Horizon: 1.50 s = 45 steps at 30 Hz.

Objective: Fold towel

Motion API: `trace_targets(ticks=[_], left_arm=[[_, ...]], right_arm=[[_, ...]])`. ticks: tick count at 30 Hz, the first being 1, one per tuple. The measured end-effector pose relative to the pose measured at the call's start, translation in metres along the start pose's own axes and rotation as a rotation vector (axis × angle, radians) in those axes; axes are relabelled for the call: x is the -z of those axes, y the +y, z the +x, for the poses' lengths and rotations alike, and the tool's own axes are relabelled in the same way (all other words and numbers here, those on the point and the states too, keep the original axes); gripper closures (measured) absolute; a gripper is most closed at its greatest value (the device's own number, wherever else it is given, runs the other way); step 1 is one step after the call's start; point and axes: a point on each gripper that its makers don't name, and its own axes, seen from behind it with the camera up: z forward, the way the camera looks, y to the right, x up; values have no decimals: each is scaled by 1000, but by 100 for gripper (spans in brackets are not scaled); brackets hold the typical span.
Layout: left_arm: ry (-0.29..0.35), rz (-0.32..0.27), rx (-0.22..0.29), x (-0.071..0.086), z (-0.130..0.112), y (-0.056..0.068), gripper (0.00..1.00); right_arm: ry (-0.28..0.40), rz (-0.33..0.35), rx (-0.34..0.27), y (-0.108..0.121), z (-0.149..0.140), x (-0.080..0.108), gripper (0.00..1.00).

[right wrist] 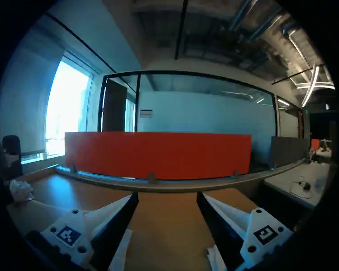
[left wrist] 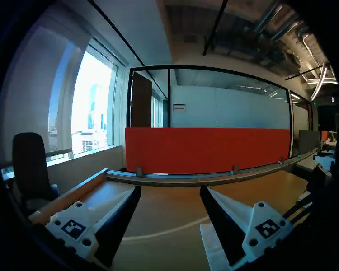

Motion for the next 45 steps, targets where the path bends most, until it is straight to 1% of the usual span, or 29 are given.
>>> trace_targets(ticks=[3,8,13,15,18,21,27,33,39,42,45], left_arm=[[-1,-7,-11,-2,14,3,3],[-11,-18,-28,-2,29,7,2],[-25,-40,-37,-3,37,12,2],[-32,-55,-42,-3,39,16,3],[-52,-86,-48,-3,37,24,3],[-77,-124,-47,-3,34,31,3],[-111,-184,-42,-3,33,39,3],[-162,-276,-46,-2,22,53,2],[-211,-370,-93,4,7,68,2],[-230,-423,-131,8,0,77,2],[-256,-468,-170,11,-10,84,2]], right_arm=[[2,-4,0,1,15,2,0],[4,-7,3,0,35,4,0],[4,-2,0,-1,49,3,0],[0,2,3,-1,54,3,0],[-12,29,20,-7,59,4,0],[-25,70,49,-15,63,6,0],[-52,156,91,-33,70,8,0],[-112,283,146,-58,61,12,0],[-196,399,193,-77,38,17,0],[-247,456,223,-86,23,20,0],[-276,493,243,-92,15,23,0]])
